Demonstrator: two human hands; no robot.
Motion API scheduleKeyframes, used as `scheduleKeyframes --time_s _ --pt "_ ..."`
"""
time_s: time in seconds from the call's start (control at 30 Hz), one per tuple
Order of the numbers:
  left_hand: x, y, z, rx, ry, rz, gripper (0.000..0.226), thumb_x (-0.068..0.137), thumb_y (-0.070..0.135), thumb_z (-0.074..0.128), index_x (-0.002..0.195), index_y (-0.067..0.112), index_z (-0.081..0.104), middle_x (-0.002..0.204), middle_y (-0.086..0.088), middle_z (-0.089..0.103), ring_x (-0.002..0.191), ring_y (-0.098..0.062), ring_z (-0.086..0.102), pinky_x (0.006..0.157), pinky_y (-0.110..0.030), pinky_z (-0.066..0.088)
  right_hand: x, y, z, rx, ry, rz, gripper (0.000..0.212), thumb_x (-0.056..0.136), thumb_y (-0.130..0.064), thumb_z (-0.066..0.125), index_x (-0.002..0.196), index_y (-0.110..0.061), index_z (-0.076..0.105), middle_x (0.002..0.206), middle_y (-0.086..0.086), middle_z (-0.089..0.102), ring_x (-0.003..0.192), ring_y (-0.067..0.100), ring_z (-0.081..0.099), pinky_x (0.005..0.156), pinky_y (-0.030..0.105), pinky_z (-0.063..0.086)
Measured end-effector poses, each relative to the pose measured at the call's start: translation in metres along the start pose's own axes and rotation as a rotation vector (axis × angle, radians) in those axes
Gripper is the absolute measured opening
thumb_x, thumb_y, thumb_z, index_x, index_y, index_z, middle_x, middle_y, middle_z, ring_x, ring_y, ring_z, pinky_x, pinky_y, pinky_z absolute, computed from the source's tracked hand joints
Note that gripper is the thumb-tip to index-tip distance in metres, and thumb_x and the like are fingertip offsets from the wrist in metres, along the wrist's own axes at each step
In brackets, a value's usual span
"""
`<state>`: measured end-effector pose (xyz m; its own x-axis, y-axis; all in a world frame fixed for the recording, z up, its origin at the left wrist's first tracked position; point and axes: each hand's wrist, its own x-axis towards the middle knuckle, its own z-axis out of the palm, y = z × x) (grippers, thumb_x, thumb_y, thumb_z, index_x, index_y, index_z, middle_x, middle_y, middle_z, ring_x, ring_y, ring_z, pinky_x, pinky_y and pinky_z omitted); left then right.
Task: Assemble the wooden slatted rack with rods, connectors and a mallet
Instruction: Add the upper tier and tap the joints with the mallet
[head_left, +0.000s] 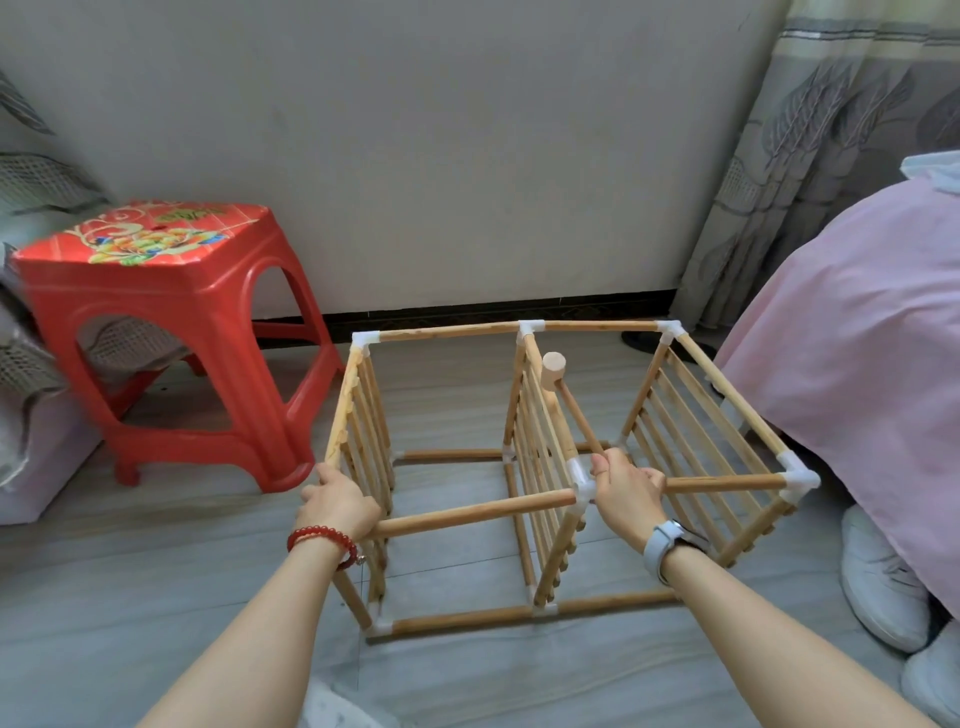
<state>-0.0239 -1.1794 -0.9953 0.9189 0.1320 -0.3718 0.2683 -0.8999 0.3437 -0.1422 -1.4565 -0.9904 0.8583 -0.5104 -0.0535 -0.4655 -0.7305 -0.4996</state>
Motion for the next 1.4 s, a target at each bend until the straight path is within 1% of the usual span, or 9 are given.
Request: scheduleKeyframes --time_s 0.17,0.37,0.47,0.57,0.67,1.0,1.13,1.23,1.4 --pt "-0.011 0.004 -0.010 0.347 0.084 0.227 0.029 0.095 0.029 0.043 0.110 0.008 0.031 0.108 -0.008 0.061 0.098 -0.027 0.062 0.070 -0.032 0.045 0.003 0.020 -0.029 -0.031 -0.034 0.007 0.023 0.103 -0.020 0.023 0.096 -0.017 0.045 0.079 -0.002 0.053 0.093 0.025 0.049 0.093 0.033 0.023" --pt "-0.036 0.022 -0.019 0.609 -0.006 0.409 0.044 0.093 0.053 0.042 0.106 0.015 0.058 0.098 -0.001 0.064 0.093 -0.020 0.064 0.072 -0.029 0.049 0.009 0.044 -0.047 -0.097 0.139 0.361 0.035 0.103 -0.026 0.023 0.109 -0.006 0.050 0.113 0.019 0.061 0.121 0.036 0.048 0.113 0.055 0.002" --pt "-0.032 0.046 -0.022 0.647 0.201 0.456 0.041 0.095 0.051 0.039 0.104 0.016 0.060 0.102 -0.002 0.062 0.097 -0.021 0.060 0.072 -0.029 0.042 0.007 0.027 -0.046 -0.055 0.100 0.380 0.029 0.101 -0.026 0.028 0.109 -0.006 0.047 0.120 0.019 0.054 0.126 0.040 0.040 0.110 0.064 0.013" --pt "-0.016 0.056 -0.010 0.600 0.228 0.541 0.039 0.094 0.043 0.043 0.123 0.018 0.049 0.130 -0.009 0.044 0.124 -0.027 0.040 0.092 -0.040 0.038 0.001 0.001 -0.021 -0.028 0.014 0.341 0.026 0.099 -0.026 0.031 0.110 -0.009 0.047 0.120 0.014 0.053 0.117 0.034 0.047 0.100 0.057 0.036" --pt "0.007 0.058 0.001 0.589 0.129 0.589 0.050 0.093 0.040 0.046 0.138 0.022 0.033 0.146 -0.010 0.025 0.139 -0.030 0.017 0.106 -0.052 0.026 -0.014 -0.011 0.008 -0.266 0.084 0.318 0.031 0.100 -0.030 0.029 0.117 -0.014 0.049 0.121 0.006 0.050 0.114 0.026 0.046 0.100 0.055 0.035" --pt "0.096 0.133 -0.005 0.489 0.185 0.566 0.069 0.095 0.038 0.042 0.151 0.020 0.005 0.157 -0.006 0.010 0.144 -0.029 0.007 0.110 -0.063 0.011 0.024 0.026 -0.004 -0.438 0.210 0.111 0.016 0.098 -0.030 0.041 0.102 -0.019 0.052 0.102 -0.001 0.051 0.096 0.018 0.051 0.088 0.052 0.041" --pt "0.130 0.146 -0.002 0.461 0.164 0.499 0.055 0.098 0.038 0.035 0.147 0.018 0.019 0.143 -0.008 0.037 0.132 -0.030 0.036 0.107 -0.057 0.025 0.060 0.039 -0.024 -0.426 0.105 0.117 0.025 0.102 -0.031 0.025 0.112 -0.022 0.045 0.117 -0.005 0.045 0.112 0.015 0.044 0.100 0.047 0.032" --pt "0.126 0.153 0.004 0.463 0.334 0.564 0.029 0.100 0.020 0.034 0.126 0.013 0.042 0.115 -0.007 0.053 0.103 -0.029 0.058 0.081 -0.039 0.047 0.092 0.053 -0.040 -0.350 0.084 0.085 0.022 0.101 -0.029 0.028 0.108 -0.020 0.047 0.116 -0.004 0.047 0.113 0.018 0.044 0.098 0.045 0.030" --pt "0.091 0.141 0.003 0.663 0.292 0.579 0.021 0.098 0.019 0.038 0.113 0.014 0.051 0.105 0.000 0.063 0.096 -0.022 0.063 0.065 -0.029 0.041 0.137 0.072 -0.058 -0.288 -0.028 0.043 0.028 0.102 -0.026 0.030 0.115 -0.017 0.053 0.131 0.002 0.048 0.135 0.022 0.031 0.106 0.052 0.017"
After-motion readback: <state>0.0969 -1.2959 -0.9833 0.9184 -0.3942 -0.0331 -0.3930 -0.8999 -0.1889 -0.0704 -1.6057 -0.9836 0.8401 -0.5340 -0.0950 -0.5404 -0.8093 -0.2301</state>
